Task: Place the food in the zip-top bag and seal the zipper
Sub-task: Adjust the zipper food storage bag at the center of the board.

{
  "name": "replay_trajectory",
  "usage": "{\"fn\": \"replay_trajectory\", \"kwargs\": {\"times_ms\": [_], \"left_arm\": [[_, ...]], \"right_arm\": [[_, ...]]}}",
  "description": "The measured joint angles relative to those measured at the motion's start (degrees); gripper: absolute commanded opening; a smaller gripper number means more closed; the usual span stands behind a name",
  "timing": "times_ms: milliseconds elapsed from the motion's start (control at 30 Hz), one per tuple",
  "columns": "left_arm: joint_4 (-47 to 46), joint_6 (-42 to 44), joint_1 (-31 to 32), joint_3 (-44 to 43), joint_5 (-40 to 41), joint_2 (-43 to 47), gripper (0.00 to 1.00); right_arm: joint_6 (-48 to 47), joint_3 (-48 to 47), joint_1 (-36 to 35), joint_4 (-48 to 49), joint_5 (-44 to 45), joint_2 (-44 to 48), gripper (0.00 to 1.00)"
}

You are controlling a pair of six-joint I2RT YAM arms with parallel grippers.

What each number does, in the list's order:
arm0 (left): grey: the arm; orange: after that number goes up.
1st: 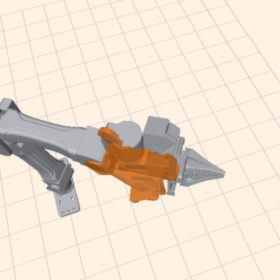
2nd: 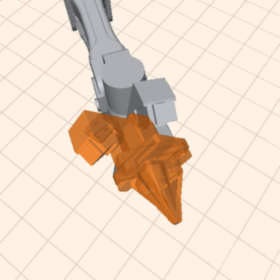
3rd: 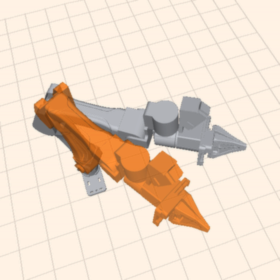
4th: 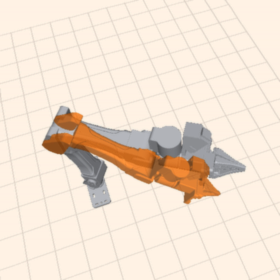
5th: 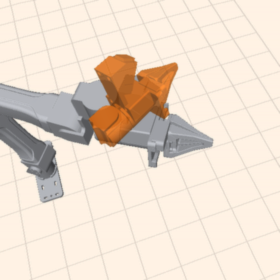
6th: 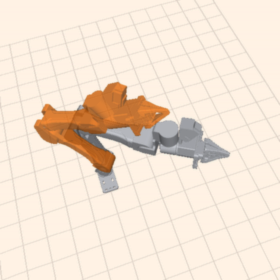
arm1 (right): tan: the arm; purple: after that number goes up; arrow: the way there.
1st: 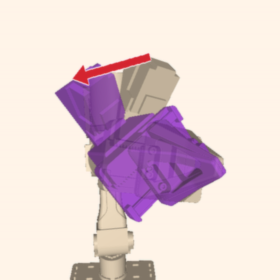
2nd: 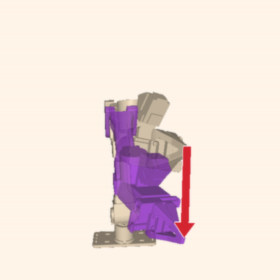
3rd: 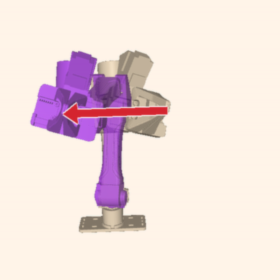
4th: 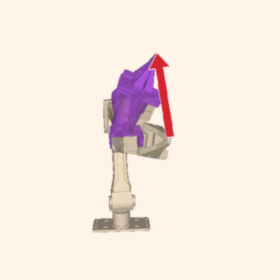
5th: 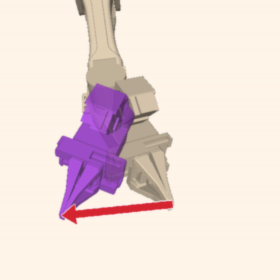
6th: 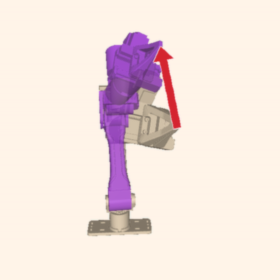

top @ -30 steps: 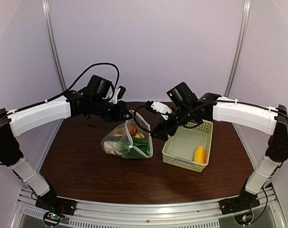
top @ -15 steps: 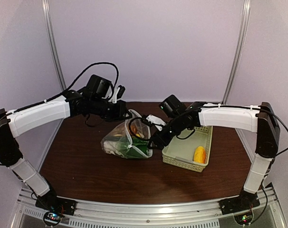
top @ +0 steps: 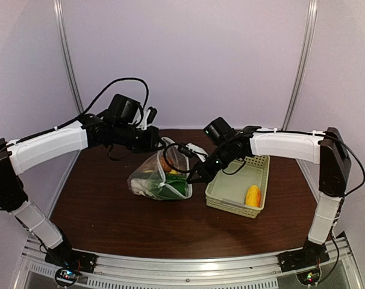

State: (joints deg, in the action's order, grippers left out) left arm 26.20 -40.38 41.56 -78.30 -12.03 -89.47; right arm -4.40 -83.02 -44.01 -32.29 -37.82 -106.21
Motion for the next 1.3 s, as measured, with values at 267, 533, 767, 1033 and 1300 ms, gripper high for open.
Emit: {"fn": "replay_trajectory", "kwargs": {"times_ms": [267, 533, 767, 1033, 1300], "left_arm": [[2.56, 4.07, 0.0, -0.02, 2.86, 1.18, 0.0], [5.16, 10.84, 0.0, -1.2, 2.27, 5.31, 0.0], [1.92, 10.93, 0.0, -0.57, 0.0, 8.17, 0.0], [3.28, 10.27, 0.0, -1.07, -0.61, 2.36, 0.0], [3.89, 9.84, 0.0, -1.64, 0.9, 2.25, 0.0]], "right_arm": [[-0.33, -12.11, 0.22, -7.89, 0.79, -0.31, 0.0], [0.79, -22.4, 4.35, -14.78, 7.23, -2.49, 0.0], [2.12, -26.69, 6.03, -16.72, 7.32, -4.66, 0.02], [1.84, -25.53, 5.75, -17.05, 6.05, -4.68, 0.29], [-1.81, -22.84, 6.58, -17.99, 6.23, -2.91, 0.55]]}}
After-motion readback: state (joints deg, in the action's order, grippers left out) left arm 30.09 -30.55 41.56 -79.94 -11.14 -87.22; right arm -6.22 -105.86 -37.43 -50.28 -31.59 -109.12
